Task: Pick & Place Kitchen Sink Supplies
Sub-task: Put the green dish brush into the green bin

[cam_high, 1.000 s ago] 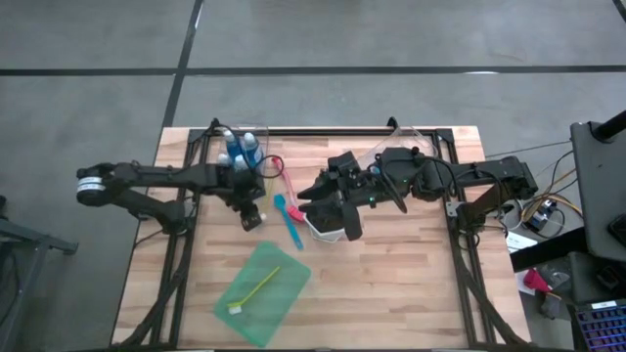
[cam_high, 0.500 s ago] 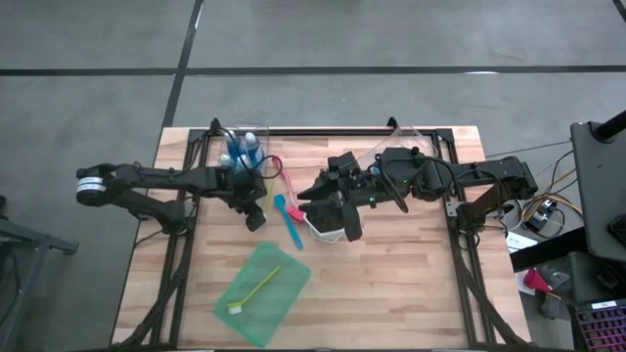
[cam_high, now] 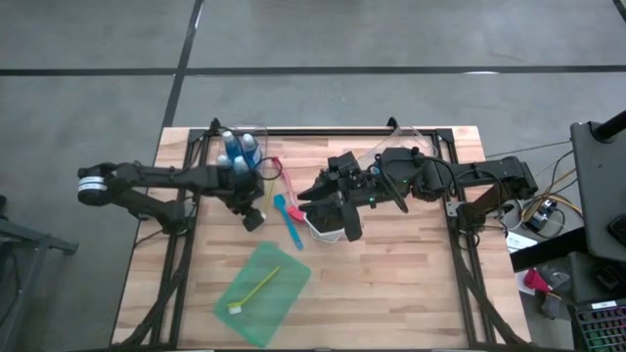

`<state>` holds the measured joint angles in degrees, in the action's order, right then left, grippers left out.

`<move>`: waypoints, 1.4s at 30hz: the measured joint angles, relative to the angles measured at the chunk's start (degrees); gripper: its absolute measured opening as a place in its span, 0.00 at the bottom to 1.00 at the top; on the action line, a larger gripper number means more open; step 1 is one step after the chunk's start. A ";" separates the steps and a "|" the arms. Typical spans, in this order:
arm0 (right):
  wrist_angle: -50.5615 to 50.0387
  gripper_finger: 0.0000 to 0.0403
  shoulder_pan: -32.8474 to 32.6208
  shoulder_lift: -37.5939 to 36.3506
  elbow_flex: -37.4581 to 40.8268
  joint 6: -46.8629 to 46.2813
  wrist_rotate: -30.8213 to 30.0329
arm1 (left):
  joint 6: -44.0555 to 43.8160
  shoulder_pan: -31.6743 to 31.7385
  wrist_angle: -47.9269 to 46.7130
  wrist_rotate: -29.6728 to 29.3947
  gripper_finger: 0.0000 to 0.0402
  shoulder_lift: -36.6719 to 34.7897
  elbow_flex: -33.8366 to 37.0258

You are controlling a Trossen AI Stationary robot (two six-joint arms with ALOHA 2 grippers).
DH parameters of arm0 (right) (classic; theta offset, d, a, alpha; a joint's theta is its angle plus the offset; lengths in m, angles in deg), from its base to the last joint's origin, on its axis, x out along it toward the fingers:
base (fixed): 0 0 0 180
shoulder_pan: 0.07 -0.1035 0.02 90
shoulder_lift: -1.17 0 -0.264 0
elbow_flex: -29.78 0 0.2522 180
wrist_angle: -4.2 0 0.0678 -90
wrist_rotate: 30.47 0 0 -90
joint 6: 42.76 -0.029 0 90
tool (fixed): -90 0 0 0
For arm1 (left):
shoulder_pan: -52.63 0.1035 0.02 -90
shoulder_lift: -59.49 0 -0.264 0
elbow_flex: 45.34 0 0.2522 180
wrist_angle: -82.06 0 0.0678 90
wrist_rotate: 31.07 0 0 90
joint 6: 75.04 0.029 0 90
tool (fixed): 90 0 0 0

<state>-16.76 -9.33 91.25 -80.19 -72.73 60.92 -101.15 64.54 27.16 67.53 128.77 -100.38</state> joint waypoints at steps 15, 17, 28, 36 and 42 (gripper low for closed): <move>-1.01 0.32 0.00 0.00 -0.01 0.81 0.00 | -19.27 -4.84 -5.43 -3.68 0.59 -1.18 -5.94; -1.50 0.32 0.00 0.00 0.00 1.34 0.00 | -21.84 -6.20 -5.01 -6.63 0.59 -1.18 -5.49; -1.78 0.35 0.07 0.00 -0.02 3.21 0.02 | -32.38 -16.35 -3.50 -26.55 0.59 -1.18 -5.29; -2.96 0.32 0.09 0.00 -0.02 4.05 0.07 | -41.15 -25.06 -3.42 -28.01 0.59 -1.20 -5.18; -2.94 0.32 0.42 -0.21 -0.02 6.09 0.09 | -46.01 -27.85 -3.49 -35.41 0.59 -0.68 -2.76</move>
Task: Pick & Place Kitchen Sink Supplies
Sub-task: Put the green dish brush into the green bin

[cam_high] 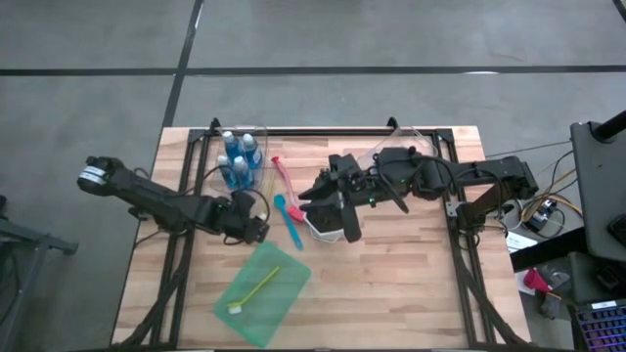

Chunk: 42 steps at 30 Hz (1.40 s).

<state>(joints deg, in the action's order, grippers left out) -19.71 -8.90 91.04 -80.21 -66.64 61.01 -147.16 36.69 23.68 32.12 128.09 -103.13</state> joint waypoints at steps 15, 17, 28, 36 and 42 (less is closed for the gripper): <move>-0.03 0.33 0.10 -0.16 0.00 -1.42 0.00 | 7.35 0.51 13.28 1.28 0.60 -0.04 10.01; -0.01 0.32 0.10 -0.16 0.00 -1.44 0.00 | 7.11 0.59 13.70 1.33 0.60 -0.04 10.87; -0.03 0.33 0.10 -0.20 0.00 -1.42 0.00 | 7.77 1.32 20.01 -0.56 0.60 -0.04 15.11; -0.05 0.33 0.10 -0.22 0.00 -1.42 -0.02 | 8.60 2.11 24.66 -2.16 0.59 -0.02 16.42; -0.07 0.31 0.10 -0.22 0.00 -1.35 -0.02 | 10.76 3.94 24.61 -2.35 0.59 0.00 17.52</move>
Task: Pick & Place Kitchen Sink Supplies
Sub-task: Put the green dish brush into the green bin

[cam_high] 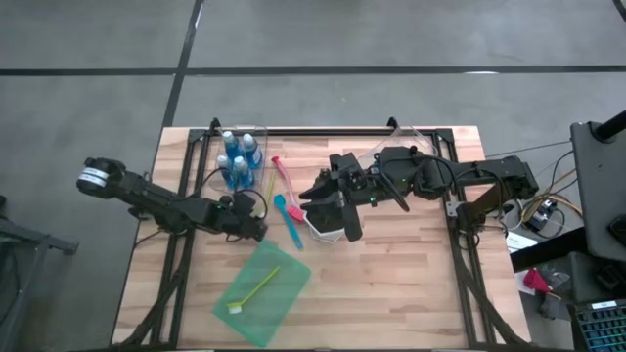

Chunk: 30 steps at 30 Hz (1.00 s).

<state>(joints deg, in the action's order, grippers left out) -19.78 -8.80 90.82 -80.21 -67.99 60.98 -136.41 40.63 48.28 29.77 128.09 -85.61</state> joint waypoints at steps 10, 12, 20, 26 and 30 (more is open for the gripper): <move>-0.02 0.30 0.00 0.00 0.00 0.12 -0.07 | 4.23 2.43 7.91 1.94 0.59 0.00 2.89; -0.02 0.31 0.00 0.00 0.00 0.13 -0.09 | 5.34 2.77 8.02 2.95 0.58 0.00 2.94; 0.00 0.32 0.02 0.09 0.00 0.15 -0.11 | 7.11 3.12 8.06 7.07 0.49 0.00 5.07; 0.00 0.29 0.02 0.09 0.00 -0.05 -0.11 | 5.84 3.12 9.55 7.19 0.36 0.00 5.37; 0.00 0.28 0.02 0.09 0.00 -0.09 -0.13 | 5.98 3.17 10.36 7.21 0.24 0.00 5.37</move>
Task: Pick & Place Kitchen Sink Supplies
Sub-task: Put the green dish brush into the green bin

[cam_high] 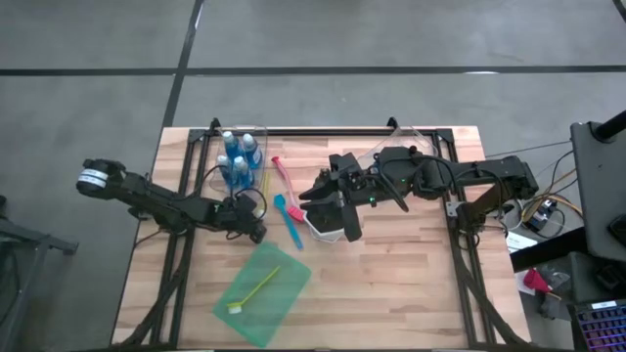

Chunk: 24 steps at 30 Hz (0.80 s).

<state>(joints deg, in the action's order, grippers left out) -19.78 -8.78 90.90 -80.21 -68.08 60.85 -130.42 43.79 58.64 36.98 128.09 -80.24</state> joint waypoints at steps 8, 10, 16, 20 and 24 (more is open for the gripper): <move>0.00 0.27 -0.02 0.00 0.00 -0.18 0.02 | 0.03 -0.04 0.09 2.14 0.06 -0.19 -0.02; 0.00 0.28 -0.02 0.00 0.00 -0.18 0.02 | 0.02 -0.02 0.38 2.54 0.06 -0.29 -0.03; -0.07 0.29 -0.02 0.00 0.00 -0.18 0.02 | 0.07 -0.32 0.34 5.22 0.06 -1.61 -1.72; -0.08 0.30 -0.02 0.00 0.00 -0.18 0.02 | 1.33 -0.42 -2.20 5.46 0.06 -3.67 -3.87; -0.10 0.29 -0.02 0.00 0.00 -0.17 0.02 | 3.46 -0.62 -5.97 5.99 0.06 -6.37 -6.10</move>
<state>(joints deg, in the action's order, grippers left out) -19.88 -8.80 90.90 -80.21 -68.25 60.87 -126.97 43.17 52.68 42.97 121.72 -86.34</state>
